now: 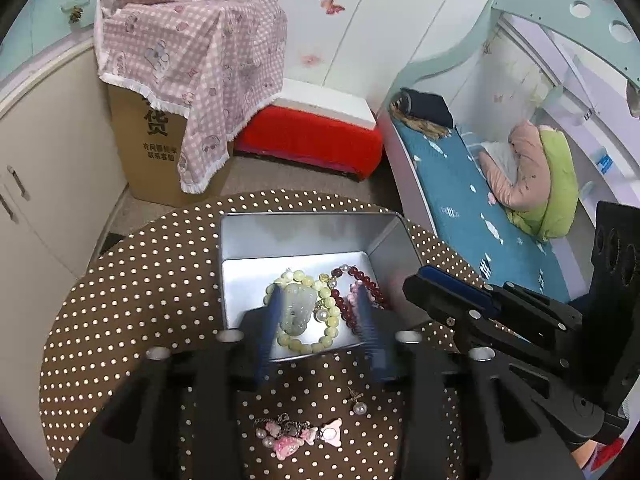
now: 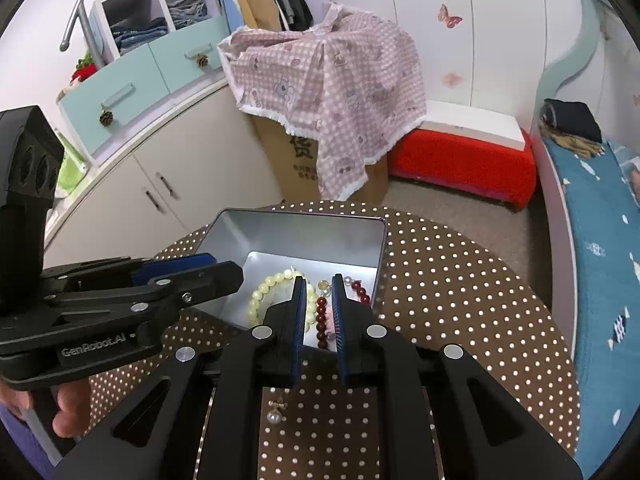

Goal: Organize jewelry
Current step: 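Open both grippers in the box and withdraw toward the remaining charms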

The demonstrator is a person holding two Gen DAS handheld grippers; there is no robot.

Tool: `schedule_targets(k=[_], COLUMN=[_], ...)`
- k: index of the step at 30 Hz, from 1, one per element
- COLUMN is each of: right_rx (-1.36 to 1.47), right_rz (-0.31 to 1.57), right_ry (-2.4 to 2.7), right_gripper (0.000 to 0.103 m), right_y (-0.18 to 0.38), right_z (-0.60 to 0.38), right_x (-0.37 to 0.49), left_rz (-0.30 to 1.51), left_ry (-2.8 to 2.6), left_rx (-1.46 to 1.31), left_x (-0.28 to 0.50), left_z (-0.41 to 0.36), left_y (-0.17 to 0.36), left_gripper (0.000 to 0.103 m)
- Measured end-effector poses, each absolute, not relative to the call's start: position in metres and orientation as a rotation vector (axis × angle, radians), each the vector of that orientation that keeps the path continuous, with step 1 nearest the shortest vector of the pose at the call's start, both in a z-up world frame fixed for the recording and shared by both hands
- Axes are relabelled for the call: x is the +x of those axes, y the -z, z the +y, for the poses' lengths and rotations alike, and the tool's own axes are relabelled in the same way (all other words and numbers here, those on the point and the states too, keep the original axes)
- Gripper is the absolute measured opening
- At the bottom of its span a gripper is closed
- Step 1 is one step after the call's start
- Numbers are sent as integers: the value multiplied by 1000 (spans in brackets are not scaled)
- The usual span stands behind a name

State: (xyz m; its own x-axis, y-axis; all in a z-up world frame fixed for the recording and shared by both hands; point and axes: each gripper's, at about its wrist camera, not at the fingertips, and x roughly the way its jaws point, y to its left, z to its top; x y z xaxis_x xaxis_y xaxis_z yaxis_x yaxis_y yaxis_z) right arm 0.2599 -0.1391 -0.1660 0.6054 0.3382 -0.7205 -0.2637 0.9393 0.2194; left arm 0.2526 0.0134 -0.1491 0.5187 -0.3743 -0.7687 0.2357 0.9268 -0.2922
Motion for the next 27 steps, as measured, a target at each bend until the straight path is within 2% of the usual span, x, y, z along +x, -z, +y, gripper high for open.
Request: schedule_targets(k=[1,4,8,16,27], right_rx=[95,98,92,64,48], right_rz=[844,821,792,759,846], right_ry=[-342,-329,-329,-329,-305], right_gripper=[27,43,48,54,55], right_y=[163,154,140,132,184], right_z=[-140,-144,-148,-150,-153], right_x=[256,247,229,185,153], left_rz=[939,916,868,817,879], left_ry=[357,364,346,268,166], left_rx=[-164,-172,-174,-158,-121], left_x=[248,237,216,168,141], left_z=[16,21,29,49,51], left_y=[146,137,126,128,184], left_gripper=[51,51,62,62,62])
